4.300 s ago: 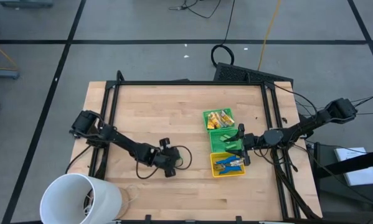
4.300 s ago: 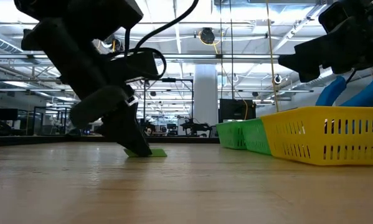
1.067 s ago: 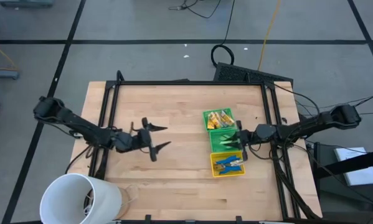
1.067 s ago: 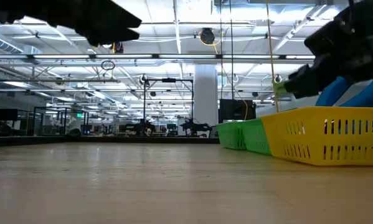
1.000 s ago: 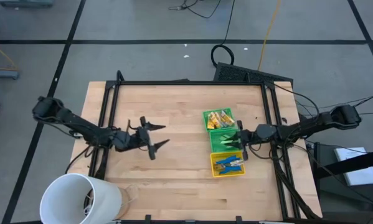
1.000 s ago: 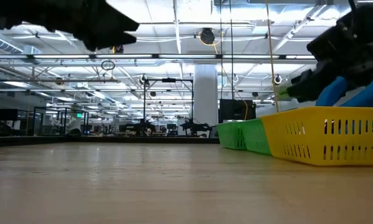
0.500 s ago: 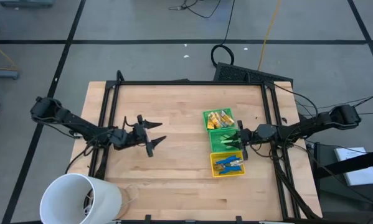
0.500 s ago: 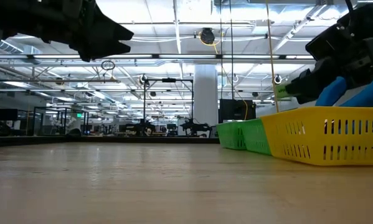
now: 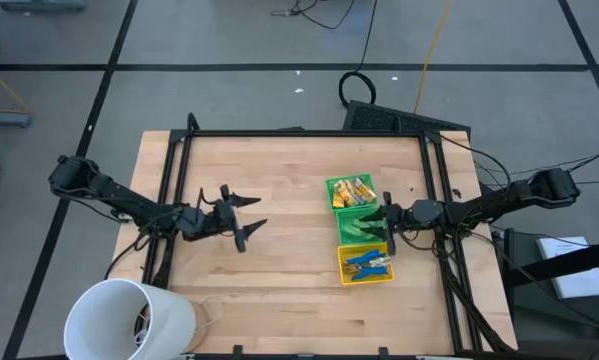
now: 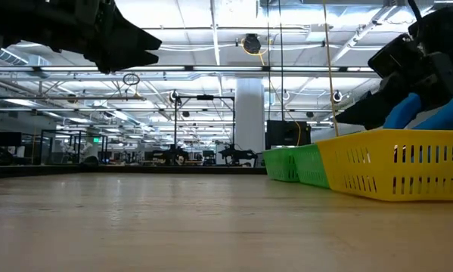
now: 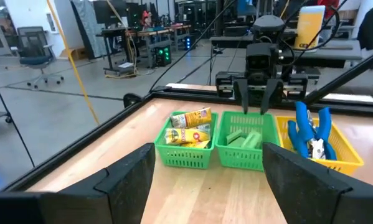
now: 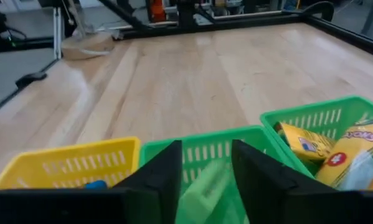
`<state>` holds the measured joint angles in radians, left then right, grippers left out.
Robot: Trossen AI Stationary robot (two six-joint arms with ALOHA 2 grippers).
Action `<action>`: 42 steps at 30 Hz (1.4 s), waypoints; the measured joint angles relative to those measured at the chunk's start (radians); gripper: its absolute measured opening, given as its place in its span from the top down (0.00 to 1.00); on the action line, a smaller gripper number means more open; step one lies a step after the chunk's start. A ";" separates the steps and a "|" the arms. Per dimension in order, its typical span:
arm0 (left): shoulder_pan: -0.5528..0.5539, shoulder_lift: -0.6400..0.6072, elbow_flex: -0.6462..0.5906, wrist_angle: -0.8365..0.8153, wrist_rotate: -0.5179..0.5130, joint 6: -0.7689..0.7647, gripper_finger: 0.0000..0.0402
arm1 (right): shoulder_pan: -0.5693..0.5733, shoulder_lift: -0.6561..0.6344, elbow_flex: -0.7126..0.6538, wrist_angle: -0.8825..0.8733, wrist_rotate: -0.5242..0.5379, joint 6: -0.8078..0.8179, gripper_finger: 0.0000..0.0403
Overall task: Pick & Place School Supplies
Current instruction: Return to Home Position
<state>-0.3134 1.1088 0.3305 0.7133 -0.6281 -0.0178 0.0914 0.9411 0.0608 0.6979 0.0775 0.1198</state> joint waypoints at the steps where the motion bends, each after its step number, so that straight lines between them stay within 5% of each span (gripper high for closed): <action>1: 0.000 0.000 0.000 -0.002 0.000 0.013 0.26 | 0.000 0.000 0.000 0.003 0.004 0.009 0.68; 7: 0.000 0.000 0.000 -0.011 0.000 0.146 0.26 | 0.002 -0.011 0.000 0.053 -0.004 0.092 0.56; 11: -0.011 -0.005 0.000 -0.018 0.028 0.095 0.26 | 0.001 -0.055 0.000 0.050 -0.042 0.198 0.52; 17: 0.009 -0.105 -0.002 -0.168 0.031 0.034 0.26 | 0.001 -0.167 0.000 -0.040 -0.186 0.094 0.52; 24: 0.046 -0.251 -0.002 -0.340 0.114 -0.025 0.26 | -0.024 -0.363 0.000 -0.211 -0.209 0.065 0.53; 28: 0.066 -0.311 -0.060 -0.298 0.153 -0.035 0.26 | -0.054 -0.496 0.000 -0.333 -0.207 0.059 0.52; 35: 0.121 -0.417 -0.300 0.012 0.236 -0.072 0.26 | -0.069 -0.693 0.000 -0.468 -0.206 0.047 0.54; 42: 0.172 -0.473 -0.314 -0.065 0.298 -0.106 0.26 | -0.068 -0.851 -0.001 -0.611 -0.206 0.016 0.53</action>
<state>-0.1410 0.6356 0.0166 0.6482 -0.3303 -0.1241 0.0231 0.0905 0.0597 0.0869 -0.1286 0.1353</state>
